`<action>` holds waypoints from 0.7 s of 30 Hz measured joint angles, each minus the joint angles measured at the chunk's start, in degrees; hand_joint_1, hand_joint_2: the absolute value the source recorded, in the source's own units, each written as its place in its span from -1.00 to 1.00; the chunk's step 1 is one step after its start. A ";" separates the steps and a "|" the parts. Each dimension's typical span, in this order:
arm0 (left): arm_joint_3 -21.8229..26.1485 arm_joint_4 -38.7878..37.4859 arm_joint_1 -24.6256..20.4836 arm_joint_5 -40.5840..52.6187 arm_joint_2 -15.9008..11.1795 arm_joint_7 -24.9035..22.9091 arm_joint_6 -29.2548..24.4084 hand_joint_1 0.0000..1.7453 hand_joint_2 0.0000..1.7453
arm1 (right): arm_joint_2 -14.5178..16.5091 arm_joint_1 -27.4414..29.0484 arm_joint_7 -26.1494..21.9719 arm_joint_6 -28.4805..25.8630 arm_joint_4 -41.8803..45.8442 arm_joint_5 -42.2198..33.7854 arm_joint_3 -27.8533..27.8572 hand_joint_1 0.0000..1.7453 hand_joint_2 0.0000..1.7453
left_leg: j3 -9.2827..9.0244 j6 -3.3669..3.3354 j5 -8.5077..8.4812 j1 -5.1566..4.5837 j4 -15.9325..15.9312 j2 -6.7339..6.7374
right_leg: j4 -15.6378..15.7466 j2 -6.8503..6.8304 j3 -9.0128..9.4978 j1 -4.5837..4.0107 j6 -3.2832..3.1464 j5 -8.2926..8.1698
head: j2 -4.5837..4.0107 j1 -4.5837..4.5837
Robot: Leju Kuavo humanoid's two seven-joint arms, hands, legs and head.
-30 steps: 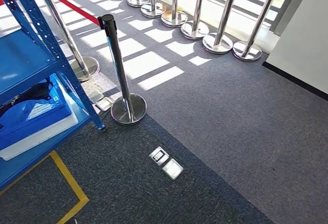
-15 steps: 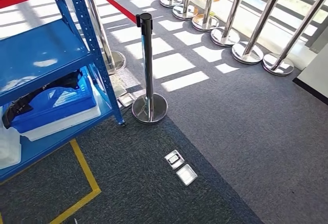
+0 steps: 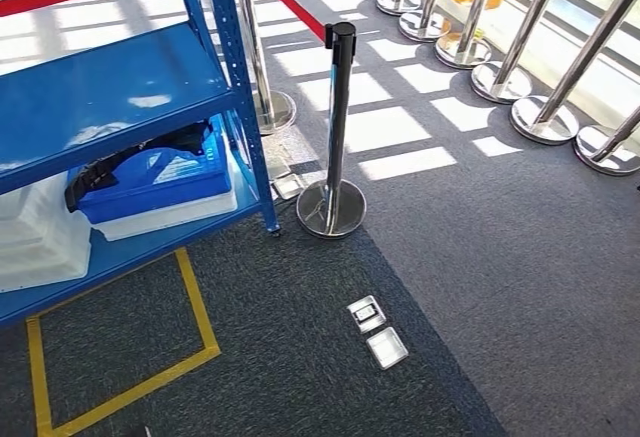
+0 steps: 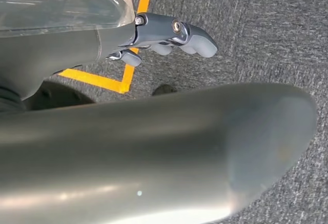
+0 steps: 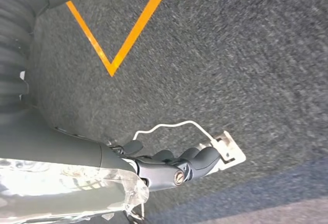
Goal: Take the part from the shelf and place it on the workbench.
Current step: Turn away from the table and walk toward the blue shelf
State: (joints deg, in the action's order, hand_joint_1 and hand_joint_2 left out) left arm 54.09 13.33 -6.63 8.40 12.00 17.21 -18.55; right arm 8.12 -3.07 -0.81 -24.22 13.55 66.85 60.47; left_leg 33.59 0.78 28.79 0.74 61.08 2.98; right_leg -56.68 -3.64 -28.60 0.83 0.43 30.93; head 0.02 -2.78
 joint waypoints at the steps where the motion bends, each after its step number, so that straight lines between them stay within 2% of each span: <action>1: -0.01 0.00 -0.02 0.00 0.00 0.01 0.03 -1.00 -1.00 | -0.01 0.02 0.04 0.02 0.00 0.02 -0.01 -1.00 1.00 | -0.82 -0.30 -0.32 -0.22 -1.77 0.98 | -0.09 -0.43 0.14 -0.15 0.33 0.21 | 0.00 0.05; 2: -0.01 0.00 -0.02 -0.01 0.00 0.01 0.06 -1.00 -1.00 | -0.01 0.03 0.08 0.04 0.00 0.03 -0.01 -1.00 1.00 | -0.96 -0.66 -0.05 -0.51 -2.24 1.27 | -0.12 -0.89 0.24 -0.25 0.64 0.34 | 0.00 0.09; 4: 0.03 0.00 0.09 -0.01 0.00 0.01 0.05 -1.00 -1.00 | 0.02 -0.19 0.13 0.05 0.00 0.08 -0.05 -1.00 1.00 | -0.83 -1.53 -0.07 -0.67 -2.44 0.32 | -0.10 -1.61 0.51 -0.04 1.21 0.68 | 0.00 0.13; 6: 0.05 0.00 0.16 -0.01 0.01 0.00 0.02 -1.00 -1.00 | 0.05 -0.39 0.16 0.08 -0.01 0.18 -0.14 -1.00 1.00 | -0.87 -2.33 -0.24 -0.61 -2.63 -0.69 | -2.17 0.03 -0.12 0.27 1.64 2.50 | 0.00 0.12; 8: 0.05 0.00 0.12 0.00 0.03 0.00 0.01 -1.00 -1.00 | 0.08 -0.33 0.22 0.15 -0.02 0.26 -0.21 -1.00 1.00 | -0.89 -2.85 -0.30 -0.61 -2.68 -1.69 | -8.91 2.46 -3.16 0.32 1.69 6.19 | 0.00 0.17; 9: 0.05 0.00 0.12 0.00 0.04 -0.01 0.01 -1.00 -1.00 | 0.08 -0.24 0.26 0.18 -0.03 0.28 -0.23 -1.00 1.00 | -0.90 -2.99 -0.29 -0.70 -2.67 -2.30 | -13.09 2.96 -5.21 0.28 1.64 7.85 | 0.00 0.17; 10: 0.05 0.00 0.13 0.00 0.04 -0.01 0.01 -1.00 -1.00 | 0.08 -0.15 0.30 0.20 -0.03 0.31 -0.24 -1.00 1.00 | -0.95 -3.05 -0.29 -0.81 -2.66 -2.97 | -16.23 3.17 -6.91 0.22 1.56 8.59 | 0.00 0.17; 11: 0.05 0.00 0.14 0.00 0.04 -0.03 0.00 -1.00 -1.00 | 0.08 -0.05 0.33 0.21 -0.04 0.33 -0.25 -1.00 1.00 | -1.05 -3.07 -0.30 -0.92 -2.65 -3.71 | -17.42 3.29 -7.77 0.14 1.40 8.15 | 0.00 0.16; 12: 0.05 0.00 0.15 -0.01 0.04 -0.04 -0.01 -1.00 -1.00 | 0.08 0.03 0.34 0.21 -0.04 0.38 -0.26 -1.00 1.00 | -1.20 -3.07 -0.29 -0.98 -2.65 -4.46 | -16.10 3.49 -7.51 0.05 1.18 6.47 | 0.00 0.16; 13: 0.05 0.00 0.14 -0.01 0.05 -0.06 -0.01 -1.00 -1.00 | 0.07 0.07 0.35 0.21 -0.04 0.43 -0.28 -1.00 1.00 | -1.38 -3.05 -0.28 -1.02 -2.65 -5.21 | -12.69 3.97 -6.32 -0.05 0.88 3.96 | 0.00 0.16; 14: 0.05 0.00 0.13 -0.01 0.09 -0.08 -0.01 -1.00 -1.00 | 0.04 0.14 0.35 0.22 -0.04 0.48 -0.28 -1.00 1.00 | -1.50 -3.03 -0.27 -1.02 -2.65 -5.89 | -8.63 5.02 -4.78 -0.14 0.54 1.64 | 0.00 0.16; 15: 0.05 0.00 0.10 -0.01 0.12 -0.08 -0.02 -1.00 -1.00 | 0.01 0.17 0.36 0.22 -0.04 0.52 -0.28 -1.00 1.00 | -1.50 -2.97 -0.24 -1.06 -2.58 -6.54 | -5.00 6.08 -3.41 -0.18 0.25 -0.05 | 0.00 0.14; 16: 0.05 0.00 0.08 -0.01 0.15 -0.09 -0.02 -1.00 -1.00 | -0.03 0.17 0.36 0.23 -0.04 0.57 -0.29 -1.00 1.00 | -1.37 -2.82 -0.27 -1.05 -2.54 -7.08 | -2.65 6.95 -2.53 -0.23 0.04 -0.87 | 0.00 0.13; 17: 0.06 0.00 0.09 -0.02 0.18 -0.11 -0.03 -1.00 -1.00 | -0.05 0.12 0.37 0.25 -0.04 0.61 -0.30 -1.00 1.00 | -1.18 -2.63 -0.34 -0.99 -2.53 -7.58 | -1.65 7.44 -2.16 -0.29 -0.12 -0.93 | 0.00 0.12; 19: 0.08 0.00 0.14 -0.01 0.13 -0.15 -0.05 -1.00 -1.00 | -0.01 -0.07 0.39 0.28 -0.05 0.68 -0.34 -1.00 1.00 | -0.88 -2.08 -0.49 -0.87 -2.60 -8.38 | -1.07 6.66 -1.97 -0.26 -0.49 -0.99 | 0.00 0.10; 21: 0.09 0.00 0.15 0.01 0.05 -0.16 -0.11 -1.00 -1.00 | 0.03 -0.11 0.40 0.29 -0.06 0.73 -0.36 -1.00 1.00 | -0.24 -1.56 0.68 -0.96 -1.30 -7.20 | -0.50 5.46 -1.79 0.03 -1.12 -1.35 | 0.00 0.00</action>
State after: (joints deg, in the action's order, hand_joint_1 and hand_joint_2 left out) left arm 54.18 13.33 -6.48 8.41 12.05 17.05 -18.65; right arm 8.15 -3.18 -0.41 -23.93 13.49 67.58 60.11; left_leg 33.36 -0.78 29.48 -0.23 59.78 -4.22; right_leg -57.17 1.81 -30.38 0.86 -0.70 29.58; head 0.02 -2.78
